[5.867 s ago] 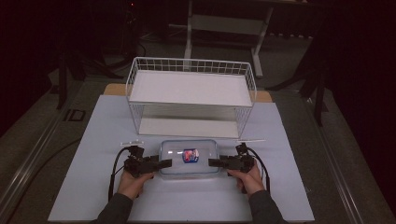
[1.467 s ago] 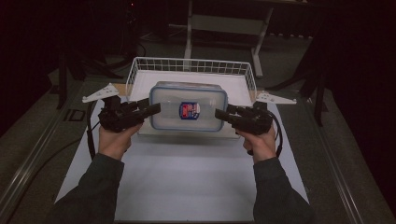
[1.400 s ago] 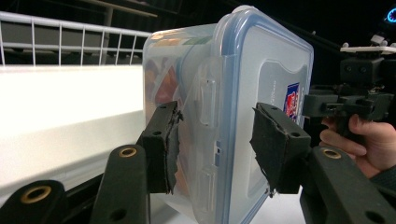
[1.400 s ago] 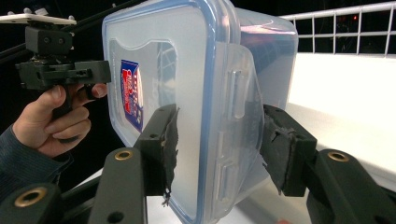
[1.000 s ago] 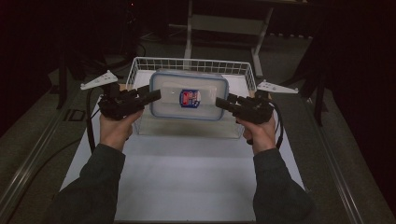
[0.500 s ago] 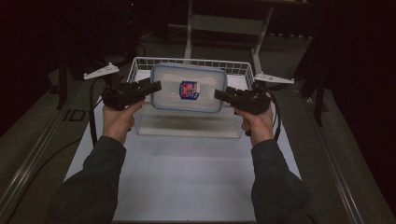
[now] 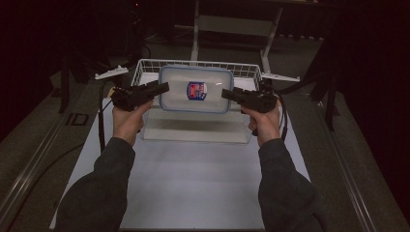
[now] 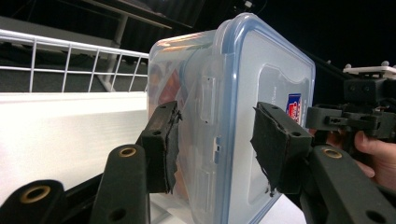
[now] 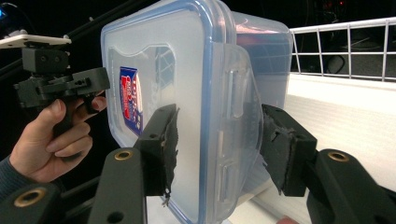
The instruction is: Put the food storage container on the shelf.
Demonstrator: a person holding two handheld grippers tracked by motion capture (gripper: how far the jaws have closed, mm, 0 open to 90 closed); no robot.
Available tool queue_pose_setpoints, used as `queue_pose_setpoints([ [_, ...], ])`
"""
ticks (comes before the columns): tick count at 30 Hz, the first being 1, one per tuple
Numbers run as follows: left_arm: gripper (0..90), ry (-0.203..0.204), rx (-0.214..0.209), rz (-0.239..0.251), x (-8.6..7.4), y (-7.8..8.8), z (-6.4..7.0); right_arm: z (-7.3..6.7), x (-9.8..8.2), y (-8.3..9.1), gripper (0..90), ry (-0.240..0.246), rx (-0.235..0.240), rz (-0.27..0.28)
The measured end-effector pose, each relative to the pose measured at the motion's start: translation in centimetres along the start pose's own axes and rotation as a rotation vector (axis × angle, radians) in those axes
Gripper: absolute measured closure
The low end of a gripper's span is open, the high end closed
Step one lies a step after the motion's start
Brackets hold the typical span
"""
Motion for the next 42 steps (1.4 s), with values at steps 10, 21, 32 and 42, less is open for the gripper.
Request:
queue_pose_setpoints([
  [10,51.0,0.042,0.012,0.02,0.2,-0.5,-0.5,0.3,0.5,-0.5,47.9,-0.026,-0.016,-0.001],
  [21,50.6,0.02,0.081,0.005,0.9,-1.1,-0.5,0.7,1.2,-1.0,47.1,-0.054,-0.068,0.01],
  [32,55.3,0.011,0.171,-0.023,0.6,-2.1,-0.9,1.1,1.7,-2.0,47.0,-0.026,-0.193,-0.009],
  [42,56.9,-0.056,0.178,-0.008,0.7,-1.2,-0.2,-0.6,2.1,-2.3,44.6,0.145,-0.314,-0.053],
])
Point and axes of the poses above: each handheld gripper's, and its own axes: y roughly backward along the jaws, x roughly out of its top, z roughly to its right, the point moved 3 cm from there along -y, roughly forward along the jaws, and after that the axes turned 1 degree about x, right-handed, at the moved point
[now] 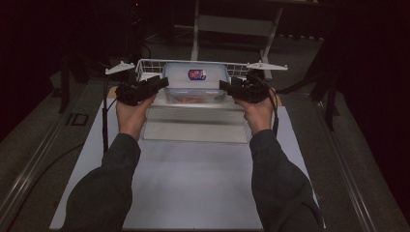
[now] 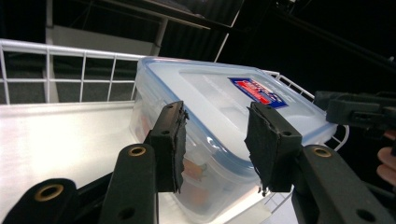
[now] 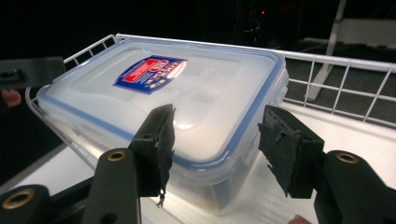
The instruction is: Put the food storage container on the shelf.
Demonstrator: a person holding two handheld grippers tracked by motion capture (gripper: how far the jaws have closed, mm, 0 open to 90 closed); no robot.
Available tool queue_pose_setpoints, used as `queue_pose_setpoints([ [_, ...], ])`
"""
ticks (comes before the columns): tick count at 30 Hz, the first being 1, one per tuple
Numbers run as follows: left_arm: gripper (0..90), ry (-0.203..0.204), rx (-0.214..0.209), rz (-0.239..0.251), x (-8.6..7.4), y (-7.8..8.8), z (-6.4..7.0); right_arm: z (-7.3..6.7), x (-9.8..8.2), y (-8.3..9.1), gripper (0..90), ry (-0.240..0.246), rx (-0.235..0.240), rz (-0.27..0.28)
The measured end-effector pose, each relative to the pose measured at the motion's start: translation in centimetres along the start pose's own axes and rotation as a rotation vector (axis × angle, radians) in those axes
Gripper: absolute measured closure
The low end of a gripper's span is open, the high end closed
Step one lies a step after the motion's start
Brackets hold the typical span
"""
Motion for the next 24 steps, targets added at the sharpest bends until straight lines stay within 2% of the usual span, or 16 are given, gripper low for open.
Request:
queue_pose_setpoints([
  [3,56.3,-0.04,0.01,-0.007,0.1,0.7,0.3,-0.5,0.2,0.9,44.8,0.045,-0.002,0.009],
  [7,55.8,-0.072,0.02,-0.018,0.2,1.6,0.6,-1.4,0.5,2.2,45.4,0.116,-0.002,0.013],
  [11,55.7,-0.147,0.024,-0.034,0.2,2.9,1.6,-2.2,0.5,3.8,45.3,0.168,0.012,0.024],
  [15,54.7,-0.213,0.01,-0.05,-0.1,4.4,2.7,-3.1,0.1,5.1,45.3,0.224,0.027,0.026],
  [18,53.2,-0.27,0.01,-0.066,-0.4,5.6,3.5,-4.0,-0.8,6.0,45.0,0.274,0.041,0.002],
  [21,52.0,-0.278,-0.011,-0.075,-1.0,6.4,4.0,-4.5,-1.4,6.5,44.3,0.292,0.062,-0.014],
  [22,52.0,-0.299,-0.022,-0.099,-2.1,7.3,4.4,-4.7,-1.8,6.8,44.1,0.292,0.075,-0.013],
  [24,51.7,-0.333,-0.011,-0.121,-3.1,7.9,4.7,-5.6,-3.5,7.5,42.5,0.311,0.095,-0.021],
])
Point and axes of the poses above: each handheld gripper's, and its own axes: y roughly backward along the jaws, x roughly out of its top, z roughly to its right, the point moved 3 cm from there along -y, roughly forward along the jaws, and after that the axes turned 1 degree about x, right-handed, at the moved point
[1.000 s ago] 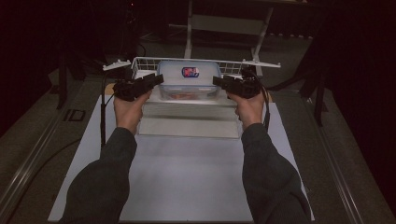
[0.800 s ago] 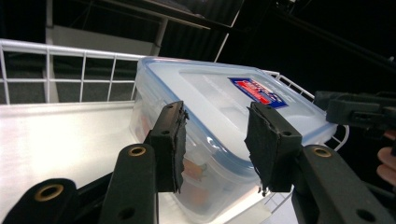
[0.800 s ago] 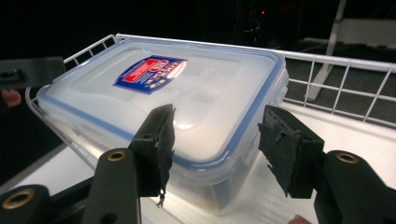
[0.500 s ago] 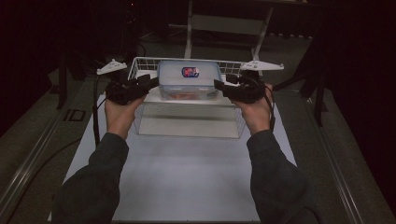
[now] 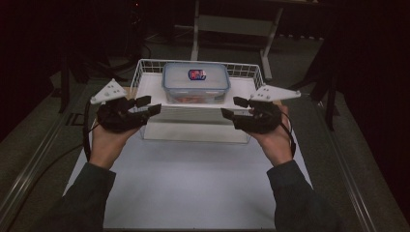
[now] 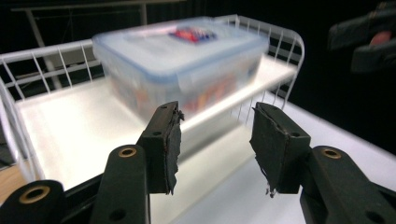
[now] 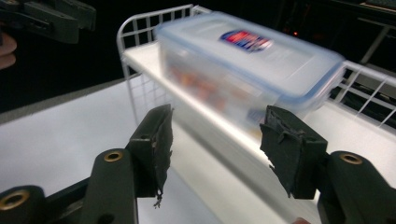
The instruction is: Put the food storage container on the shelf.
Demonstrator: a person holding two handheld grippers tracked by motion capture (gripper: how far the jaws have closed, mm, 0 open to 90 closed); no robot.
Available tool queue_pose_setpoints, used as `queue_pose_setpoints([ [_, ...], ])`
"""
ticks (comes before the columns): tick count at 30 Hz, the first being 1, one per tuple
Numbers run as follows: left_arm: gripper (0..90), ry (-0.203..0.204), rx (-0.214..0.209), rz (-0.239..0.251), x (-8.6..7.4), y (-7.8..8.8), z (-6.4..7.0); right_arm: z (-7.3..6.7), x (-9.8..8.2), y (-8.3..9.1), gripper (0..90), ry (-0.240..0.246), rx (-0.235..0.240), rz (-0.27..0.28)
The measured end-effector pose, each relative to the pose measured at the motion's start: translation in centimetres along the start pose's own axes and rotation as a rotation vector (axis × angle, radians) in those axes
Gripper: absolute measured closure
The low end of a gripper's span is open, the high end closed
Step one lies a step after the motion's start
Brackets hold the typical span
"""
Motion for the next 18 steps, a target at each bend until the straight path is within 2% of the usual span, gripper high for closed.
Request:
queue_pose_setpoints([
  [3,50.9,-0.012,0.007,-0.006,-1.4,0.8,0.6,-1.0,-1.4,0.4,41.6,0.012,0.013,-0.007],
  [4,50.4,-0.012,0.007,-0.006,-1.4,0.8,0.6,-1.0,-1.4,0.4,41.6,0.012,0.013,-0.007],
  [6,49.4,-0.022,0.024,-0.002,-2.4,1.6,0.8,-1.5,-2.8,0.9,40.8,0.013,0.013,-0.013],
  [11,47.5,-0.03,0.057,0.017,-4.3,3.1,1.1,-1.6,-5.3,2.2,39.0,0.001,-0.01,-0.01],
  [14,46.8,-0.008,0.053,0.037,-5.8,4.3,1.0,-1.6,-7.2,2.9,38.1,-0.018,-0.026,-0.012],
  [18,45.8,0.021,0.08,0.034,-7.9,5.4,0.5,-1.8,-10.2,4.0,37.1,-0.044,-0.049,-0.026],
])
Point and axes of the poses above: each handheld gripper's, and its own axes: y roughly backward along the jaws, x roughly out of its top, z roughly to its right, the point moved 3 cm from there along -y, roughly forward along the jaws, and after that the axes turned 1 degree about x, right-handed, at the moved point
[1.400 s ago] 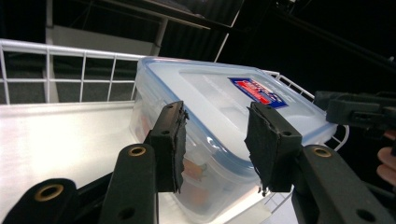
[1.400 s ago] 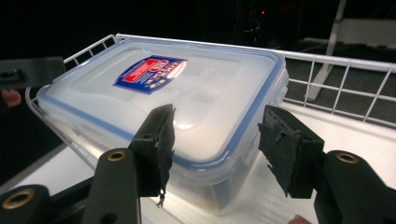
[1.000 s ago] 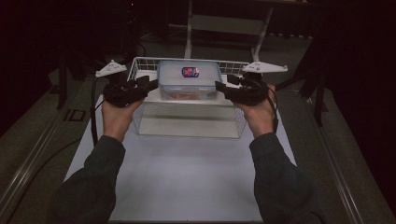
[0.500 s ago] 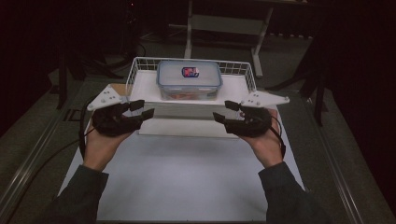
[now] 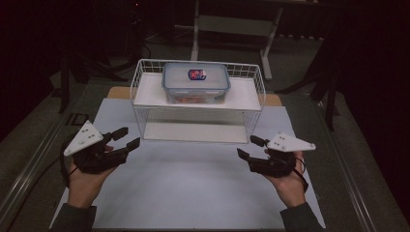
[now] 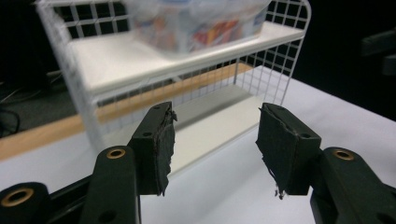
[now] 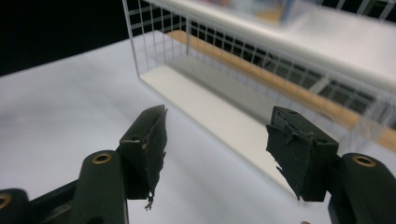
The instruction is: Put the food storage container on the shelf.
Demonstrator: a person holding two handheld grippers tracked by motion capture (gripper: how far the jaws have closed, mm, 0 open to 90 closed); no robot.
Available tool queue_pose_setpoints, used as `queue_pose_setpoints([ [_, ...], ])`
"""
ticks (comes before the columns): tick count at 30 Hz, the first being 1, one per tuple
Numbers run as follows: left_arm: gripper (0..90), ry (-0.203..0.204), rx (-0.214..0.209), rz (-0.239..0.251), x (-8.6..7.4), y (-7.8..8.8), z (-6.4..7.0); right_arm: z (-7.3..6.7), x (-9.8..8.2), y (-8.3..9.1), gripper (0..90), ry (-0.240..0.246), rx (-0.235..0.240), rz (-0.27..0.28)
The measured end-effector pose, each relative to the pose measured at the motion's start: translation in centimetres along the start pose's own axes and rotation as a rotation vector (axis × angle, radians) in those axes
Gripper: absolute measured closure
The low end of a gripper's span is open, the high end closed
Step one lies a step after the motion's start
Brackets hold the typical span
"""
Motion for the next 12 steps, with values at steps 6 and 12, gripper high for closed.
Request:
queue_pose_setpoints([
  [6,45.1,0.057,0.041,-0.011,-3.3,1.2,-1.1,0.0,-3.9,1.3,36.9,-0.039,-0.029,0.009],
  [12,45.2,0.084,0.059,-0.005,-5.1,1.8,-1.8,0.6,-6.1,2.1,36.5,-0.093,-0.06,0.031],
])
Point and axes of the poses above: each handheld gripper's, and its own axes: y roughly backward along the jaws, x roughly out of its top, z roughly to its right, the point moved 3 cm from there along -y, roughly forward along the jaws, and after that the axes turned 1 degree about x, right-handed, at the moved point
